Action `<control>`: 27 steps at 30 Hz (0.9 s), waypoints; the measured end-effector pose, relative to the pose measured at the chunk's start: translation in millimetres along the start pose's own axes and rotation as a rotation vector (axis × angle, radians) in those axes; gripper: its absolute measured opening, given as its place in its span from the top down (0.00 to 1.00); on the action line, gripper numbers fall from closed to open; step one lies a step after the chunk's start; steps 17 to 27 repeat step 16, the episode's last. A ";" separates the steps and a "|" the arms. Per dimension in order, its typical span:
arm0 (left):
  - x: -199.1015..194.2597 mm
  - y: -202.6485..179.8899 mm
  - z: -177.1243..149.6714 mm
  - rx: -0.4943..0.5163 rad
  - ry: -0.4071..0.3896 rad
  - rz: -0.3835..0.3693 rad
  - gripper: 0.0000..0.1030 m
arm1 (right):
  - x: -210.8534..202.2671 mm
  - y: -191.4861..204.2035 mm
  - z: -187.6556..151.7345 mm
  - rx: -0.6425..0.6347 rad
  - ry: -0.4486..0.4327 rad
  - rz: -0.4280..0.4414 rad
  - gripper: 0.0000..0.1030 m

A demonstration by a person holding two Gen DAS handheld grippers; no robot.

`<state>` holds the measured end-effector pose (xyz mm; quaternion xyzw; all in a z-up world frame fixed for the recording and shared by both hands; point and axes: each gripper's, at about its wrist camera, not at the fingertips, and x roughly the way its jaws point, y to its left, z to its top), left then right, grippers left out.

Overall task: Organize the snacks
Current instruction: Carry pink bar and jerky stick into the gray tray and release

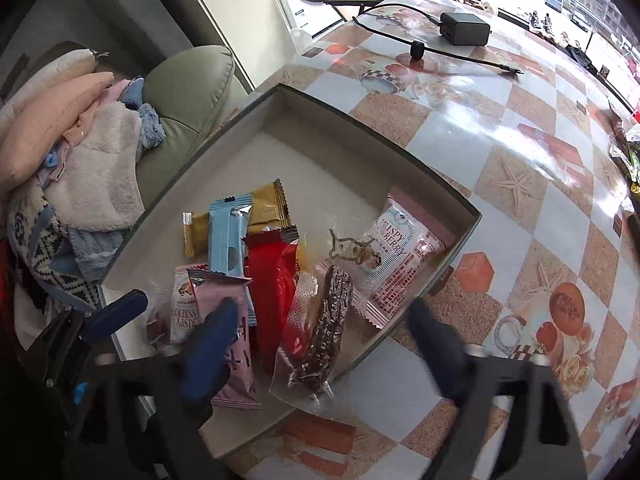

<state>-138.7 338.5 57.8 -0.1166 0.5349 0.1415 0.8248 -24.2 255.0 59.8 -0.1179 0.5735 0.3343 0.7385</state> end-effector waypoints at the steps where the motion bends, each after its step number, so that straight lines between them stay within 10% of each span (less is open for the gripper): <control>1: 3.2 0.8 0.2 -0.007 0.013 0.016 0.10 | -1.6 0.4 -0.8 -0.008 -0.004 -0.013 0.00; 27: 2.8 24.3 -1.5 -0.120 0.002 -0.020 0.08 | -14.2 9.2 -8.0 -0.044 -0.005 -0.022 0.00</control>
